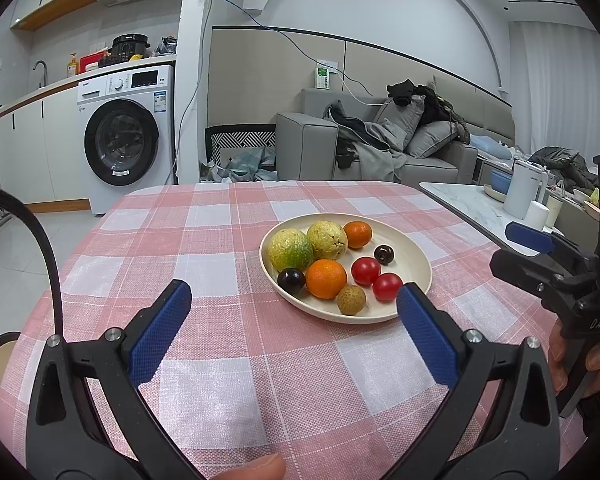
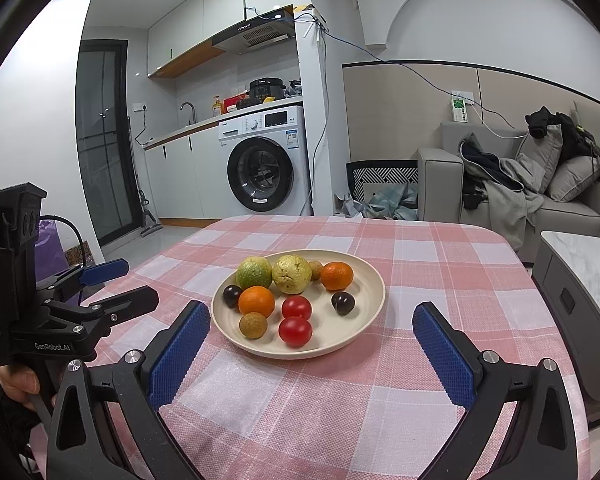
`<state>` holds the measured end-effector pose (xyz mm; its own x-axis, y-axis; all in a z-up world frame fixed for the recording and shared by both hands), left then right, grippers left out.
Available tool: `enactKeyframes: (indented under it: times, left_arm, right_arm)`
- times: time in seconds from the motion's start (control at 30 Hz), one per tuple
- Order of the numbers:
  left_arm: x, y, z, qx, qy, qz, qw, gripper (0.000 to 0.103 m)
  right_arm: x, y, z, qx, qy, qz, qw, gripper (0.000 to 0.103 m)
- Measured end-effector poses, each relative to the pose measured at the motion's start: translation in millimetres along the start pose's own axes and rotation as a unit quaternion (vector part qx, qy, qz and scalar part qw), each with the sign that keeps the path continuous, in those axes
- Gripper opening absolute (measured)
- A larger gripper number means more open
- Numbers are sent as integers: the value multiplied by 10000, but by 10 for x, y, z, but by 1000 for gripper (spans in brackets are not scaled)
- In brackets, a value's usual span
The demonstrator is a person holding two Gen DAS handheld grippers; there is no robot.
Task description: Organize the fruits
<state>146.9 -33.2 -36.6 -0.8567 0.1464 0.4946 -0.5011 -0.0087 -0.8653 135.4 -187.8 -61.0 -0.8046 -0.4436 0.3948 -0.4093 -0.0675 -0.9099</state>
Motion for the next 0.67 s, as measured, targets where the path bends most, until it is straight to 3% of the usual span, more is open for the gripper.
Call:
enactKeyframes:
  times: [0.67]
  left_arm:
    - [21, -31, 28, -15, 70, 56, 10000, 102]
  right_arm:
    - [-12, -11, -12, 27, -3, -8, 10000, 103]
Point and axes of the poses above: each gripper's, at about its wrist camera, not at the fingertips, and x roughly against the way its jaws point, z to its right, y to its underside, the point moved 9 cm from there along -x, roughly the way its jaws point, and after that the axes turned 4 degrees about -z, right-handed, at the moved point
